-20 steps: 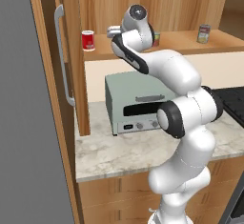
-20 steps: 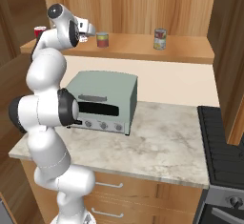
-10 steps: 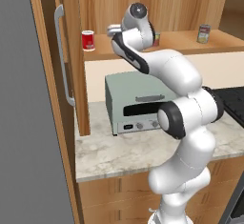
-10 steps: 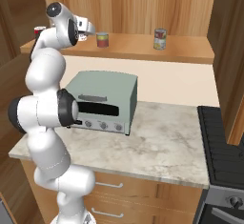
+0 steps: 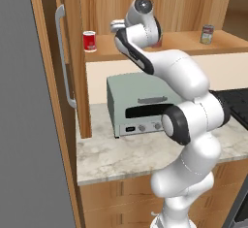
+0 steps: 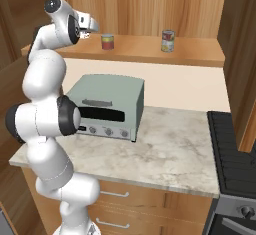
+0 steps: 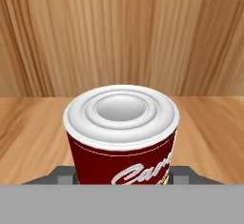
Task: Stack two cans on top of the other two cans in the cabinet.
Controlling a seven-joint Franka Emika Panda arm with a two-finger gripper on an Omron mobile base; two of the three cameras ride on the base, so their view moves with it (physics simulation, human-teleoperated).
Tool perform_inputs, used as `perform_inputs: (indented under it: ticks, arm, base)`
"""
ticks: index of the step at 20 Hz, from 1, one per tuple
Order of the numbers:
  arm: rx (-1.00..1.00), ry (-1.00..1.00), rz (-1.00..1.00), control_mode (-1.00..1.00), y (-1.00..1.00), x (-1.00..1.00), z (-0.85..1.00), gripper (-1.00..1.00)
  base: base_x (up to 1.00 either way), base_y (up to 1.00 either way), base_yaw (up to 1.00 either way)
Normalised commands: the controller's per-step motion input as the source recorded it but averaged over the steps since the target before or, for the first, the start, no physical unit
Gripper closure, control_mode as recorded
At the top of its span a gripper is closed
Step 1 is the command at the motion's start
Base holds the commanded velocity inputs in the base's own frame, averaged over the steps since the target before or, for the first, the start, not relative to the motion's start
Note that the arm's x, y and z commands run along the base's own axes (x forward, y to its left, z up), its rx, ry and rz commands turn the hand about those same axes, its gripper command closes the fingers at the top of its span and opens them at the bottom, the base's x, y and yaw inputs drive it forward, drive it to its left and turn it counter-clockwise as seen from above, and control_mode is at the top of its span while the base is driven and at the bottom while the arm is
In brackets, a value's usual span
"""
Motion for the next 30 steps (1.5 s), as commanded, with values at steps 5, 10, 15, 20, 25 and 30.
perform_inputs:
  ticks: [5, 10, 15, 20, 25, 30]
  arm:
    - [0.00, -0.05, -0.08, -1.00, -0.28, -0.09, 0.14, 1.00]
    - [0.00, -0.07, -0.08, -1.00, -0.27, -0.19, 0.06, 1.00]
    - [0.00, -0.08, -0.06, -1.00, -0.15, -0.14, 0.08, 1.00]
    - [0.00, -0.03, -0.09, -1.00, -0.16, -0.03, 0.06, 1.00]
    - [-0.02, 0.00, -0.07, -1.00, -0.16, 0.00, 0.14, 1.00]
    - [-0.01, 0.02, -0.08, -1.00, -0.14, 0.00, 0.17, 1.00]
  base:
    - [0.00, 0.00, 0.00]
    - [0.00, 0.00, 0.00]
    - [0.00, 0.00, 0.00]
    - [0.00, 0.00, 0.00]
    - [0.00, 0.00, 0.00]
    - [0.00, 0.00, 0.00]
